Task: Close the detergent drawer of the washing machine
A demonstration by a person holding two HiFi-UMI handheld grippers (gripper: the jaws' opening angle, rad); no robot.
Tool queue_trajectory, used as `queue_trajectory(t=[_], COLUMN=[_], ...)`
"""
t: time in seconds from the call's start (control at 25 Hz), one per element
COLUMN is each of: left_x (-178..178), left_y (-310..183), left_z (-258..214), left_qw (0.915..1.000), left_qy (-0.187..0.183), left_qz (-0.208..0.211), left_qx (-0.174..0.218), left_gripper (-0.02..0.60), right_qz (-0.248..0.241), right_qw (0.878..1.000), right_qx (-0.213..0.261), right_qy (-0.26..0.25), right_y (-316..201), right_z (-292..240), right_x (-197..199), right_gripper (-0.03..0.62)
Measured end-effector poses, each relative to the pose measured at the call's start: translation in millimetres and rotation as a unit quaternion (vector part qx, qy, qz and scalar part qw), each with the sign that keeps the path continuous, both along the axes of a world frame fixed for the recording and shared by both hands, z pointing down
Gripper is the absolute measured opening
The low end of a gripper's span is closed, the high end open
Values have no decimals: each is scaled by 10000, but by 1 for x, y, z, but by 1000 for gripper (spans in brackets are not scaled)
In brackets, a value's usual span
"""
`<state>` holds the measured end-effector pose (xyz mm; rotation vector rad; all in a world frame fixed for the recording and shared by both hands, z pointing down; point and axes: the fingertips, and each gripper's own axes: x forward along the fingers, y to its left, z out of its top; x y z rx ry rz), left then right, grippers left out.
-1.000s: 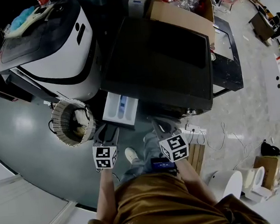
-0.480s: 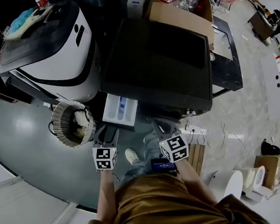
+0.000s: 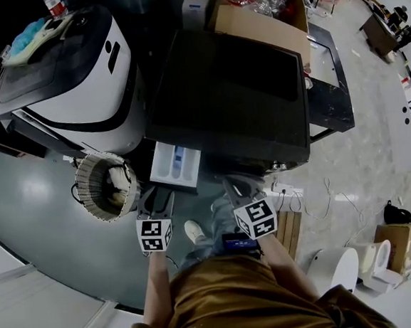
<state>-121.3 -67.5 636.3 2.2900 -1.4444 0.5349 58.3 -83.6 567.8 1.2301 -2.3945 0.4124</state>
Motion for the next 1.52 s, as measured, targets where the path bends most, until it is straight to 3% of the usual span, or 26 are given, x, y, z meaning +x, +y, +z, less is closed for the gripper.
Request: queue_trajectory(t=[1.52], left_x=[9], left_y=[-33], left_z=[-4], left_qw=[9998], left_qy=[197], left_qz=[-33], left_qx=[68], left_gripper=[215], right_qz=[122], right_qw=[9999], right_qx=[-48], right_qy=[78], right_y=[-15], right_z=[-1], right_x=[10], right_gripper=[12])
